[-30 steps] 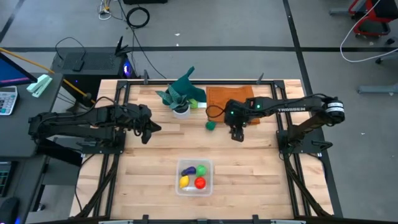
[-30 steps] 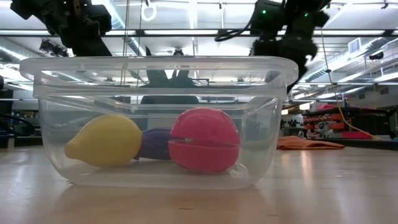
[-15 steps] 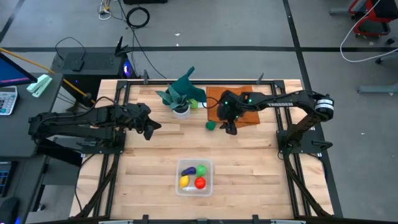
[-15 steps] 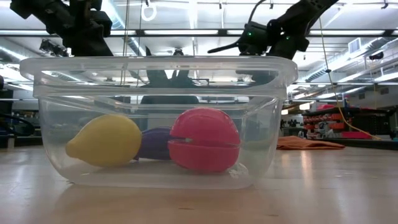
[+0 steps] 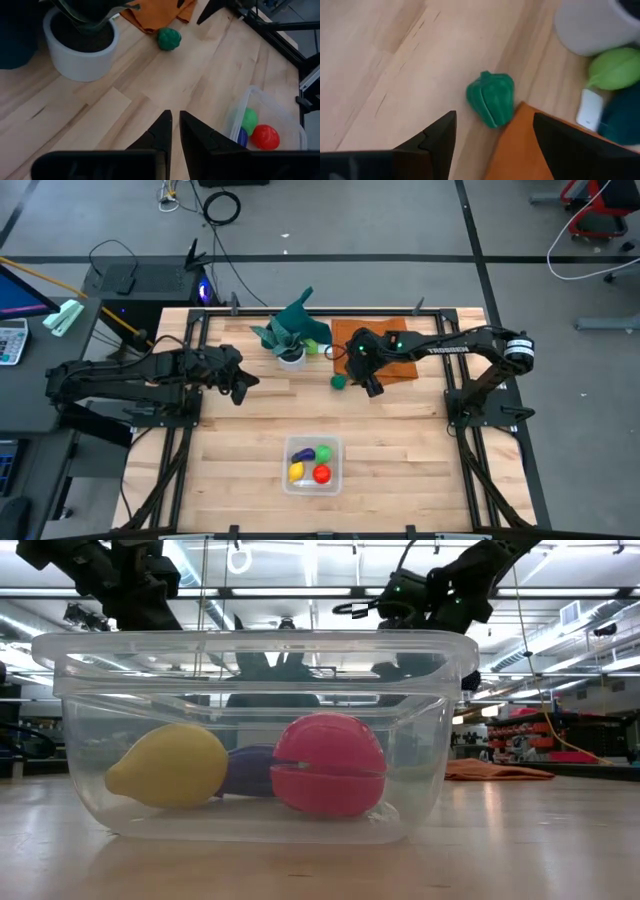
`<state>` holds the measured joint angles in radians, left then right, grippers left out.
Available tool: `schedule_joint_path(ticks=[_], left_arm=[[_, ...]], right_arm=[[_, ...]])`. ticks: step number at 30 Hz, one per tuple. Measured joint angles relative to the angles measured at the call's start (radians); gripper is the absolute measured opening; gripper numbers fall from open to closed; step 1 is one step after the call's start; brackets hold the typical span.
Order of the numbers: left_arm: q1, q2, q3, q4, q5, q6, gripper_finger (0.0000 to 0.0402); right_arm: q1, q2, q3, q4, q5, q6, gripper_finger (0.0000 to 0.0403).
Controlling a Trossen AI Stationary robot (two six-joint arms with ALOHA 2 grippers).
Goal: Pick and placing Produce into tupperware
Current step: Put the bell pepper into the transparent bin
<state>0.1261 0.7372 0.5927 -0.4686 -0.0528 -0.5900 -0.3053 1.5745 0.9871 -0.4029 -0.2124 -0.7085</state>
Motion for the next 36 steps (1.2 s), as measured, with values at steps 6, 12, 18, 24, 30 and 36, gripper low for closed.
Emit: schedule_joint_path(ticks=[6, 12, 18, 24, 30, 36], left_arm=[[0.0, 0.0, 0.0, -0.001, 0.0, 0.008, 0.0035], [0.0, 0.0, 0.0, -0.002, 0.0, 0.01, 0.0034], [-0.002, 0.0, 0.0, -0.005, 0.001, 0.002, 0.004], [-0.002, 0.0, 0.001, -0.015, 0.012, -0.002, 0.0031], [-0.002, 0.0, 0.001, -0.018, 0.012, -0.007, 0.0029], [-0.002, 0.0, 0.001, -0.017, 0.012, -0.009, 0.0036]], right_arm=[[0.023, 0.074, 0.0, 0.038, 0.03, -0.003, 0.0265], [0.044, 0.128, 0.01, 0.065, 0.101, -0.003, 0.0307], [0.049, 0.152, 0.012, 0.155, 0.168, -0.003, 0.0332], [0.053, 0.187, 0.012, 0.147, 0.135, -0.009, 0.0332], [0.053, 0.215, 0.012, 0.161, 0.126, -0.01, 0.033], [0.053, 0.235, 0.014, 0.174, 0.116, -0.003, 0.032]])
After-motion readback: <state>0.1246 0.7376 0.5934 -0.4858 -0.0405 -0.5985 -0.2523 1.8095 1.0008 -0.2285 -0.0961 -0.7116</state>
